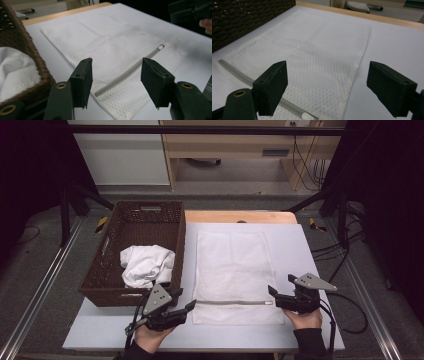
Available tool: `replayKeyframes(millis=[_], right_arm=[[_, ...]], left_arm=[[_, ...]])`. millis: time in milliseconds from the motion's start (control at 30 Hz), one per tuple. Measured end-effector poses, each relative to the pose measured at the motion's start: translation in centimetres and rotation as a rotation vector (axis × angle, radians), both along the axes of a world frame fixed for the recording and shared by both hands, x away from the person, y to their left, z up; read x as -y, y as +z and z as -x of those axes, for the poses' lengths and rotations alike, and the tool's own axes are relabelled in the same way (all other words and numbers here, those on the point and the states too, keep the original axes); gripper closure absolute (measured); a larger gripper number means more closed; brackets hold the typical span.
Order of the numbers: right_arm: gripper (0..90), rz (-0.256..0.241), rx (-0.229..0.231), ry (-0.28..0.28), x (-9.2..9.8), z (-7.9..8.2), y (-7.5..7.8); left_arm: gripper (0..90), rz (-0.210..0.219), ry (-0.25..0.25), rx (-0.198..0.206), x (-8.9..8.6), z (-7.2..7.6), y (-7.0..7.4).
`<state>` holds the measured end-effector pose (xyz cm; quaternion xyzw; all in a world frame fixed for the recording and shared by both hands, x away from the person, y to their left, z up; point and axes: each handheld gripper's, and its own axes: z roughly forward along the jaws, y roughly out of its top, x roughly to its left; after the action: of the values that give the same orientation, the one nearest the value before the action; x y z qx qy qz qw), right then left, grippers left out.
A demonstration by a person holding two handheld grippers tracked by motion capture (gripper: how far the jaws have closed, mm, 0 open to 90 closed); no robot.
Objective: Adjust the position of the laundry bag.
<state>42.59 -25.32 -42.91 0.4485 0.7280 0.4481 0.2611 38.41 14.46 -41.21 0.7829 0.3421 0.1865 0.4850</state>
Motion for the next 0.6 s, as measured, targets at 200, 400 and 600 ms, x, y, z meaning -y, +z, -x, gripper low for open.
replayKeyframes(millis=[200,400,600], right_arm=[[22.8,0.013,-0.038,-0.011,0.0,-0.3,-0.9],[26.7,0.052,-0.091,-0.005,-0.1,-1.0,-2.0],[32.3,0.047,-0.148,-0.01,0.0,-1.9,-3.3]], left_arm=[[49.7,-0.076,-0.002,-0.105,1.1,-0.6,-2.7],[55.0,-0.137,0.0,-0.151,1.5,-1.0,-4.2],[61.0,-0.191,0.011,-0.209,2.0,-1.5,-5.9]])
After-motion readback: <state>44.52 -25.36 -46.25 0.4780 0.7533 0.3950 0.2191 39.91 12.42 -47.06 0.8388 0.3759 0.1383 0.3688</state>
